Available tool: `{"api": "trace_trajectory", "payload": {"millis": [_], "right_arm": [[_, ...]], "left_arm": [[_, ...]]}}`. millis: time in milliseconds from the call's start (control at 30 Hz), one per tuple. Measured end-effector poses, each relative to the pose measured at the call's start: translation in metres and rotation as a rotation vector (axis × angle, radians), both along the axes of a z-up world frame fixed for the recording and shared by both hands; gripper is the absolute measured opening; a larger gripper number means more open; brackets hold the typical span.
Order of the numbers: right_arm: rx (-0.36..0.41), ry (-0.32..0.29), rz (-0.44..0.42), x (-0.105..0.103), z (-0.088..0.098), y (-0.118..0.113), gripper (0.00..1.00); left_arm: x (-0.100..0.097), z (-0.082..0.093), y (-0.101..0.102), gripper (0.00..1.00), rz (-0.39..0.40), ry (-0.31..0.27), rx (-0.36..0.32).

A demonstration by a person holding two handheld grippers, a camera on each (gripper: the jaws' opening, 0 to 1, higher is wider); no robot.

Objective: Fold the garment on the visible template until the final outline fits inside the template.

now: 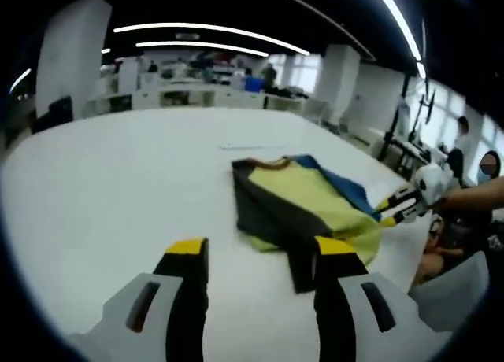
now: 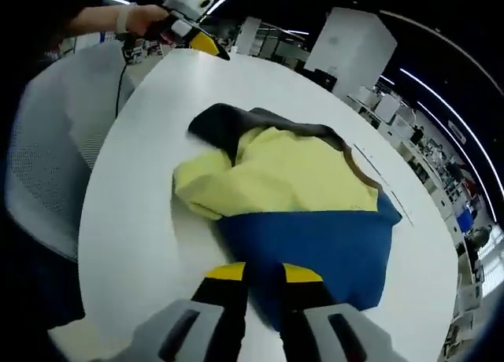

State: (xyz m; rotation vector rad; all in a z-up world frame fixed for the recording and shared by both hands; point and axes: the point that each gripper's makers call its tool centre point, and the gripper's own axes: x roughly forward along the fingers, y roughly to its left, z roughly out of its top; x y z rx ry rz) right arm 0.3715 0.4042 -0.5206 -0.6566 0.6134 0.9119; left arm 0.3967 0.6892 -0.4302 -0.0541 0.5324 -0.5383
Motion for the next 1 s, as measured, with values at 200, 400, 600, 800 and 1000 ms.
{"api": "trace_trajectory", "payload": {"millis": [200,400,600,800,1000], "right_arm": [[0.026,-0.031,-0.030,0.013,0.030,-0.006,0.00],[0.056,-0.068,-0.030,0.037,0.057,-0.005,0.00],[0.051,-0.088,0.026,0.070,0.076,0.016,0.00],[0.019,-0.057,0.097,0.093,0.064,0.046,0.00],[0.008,-0.012,0.125,0.100,0.043,0.064,0.00]], "left_arm": [[-0.001,-0.003,-0.002,0.47,-0.001,0.006,-0.010],[0.000,-0.004,-0.004,0.46,0.001,0.009,-0.020],[-0.001,-0.005,-0.008,0.45,-0.006,0.014,-0.026],[-0.001,-0.005,-0.009,0.45,-0.006,0.017,-0.033],[-0.002,-0.006,-0.006,0.45,-0.003,0.023,-0.031]]}}
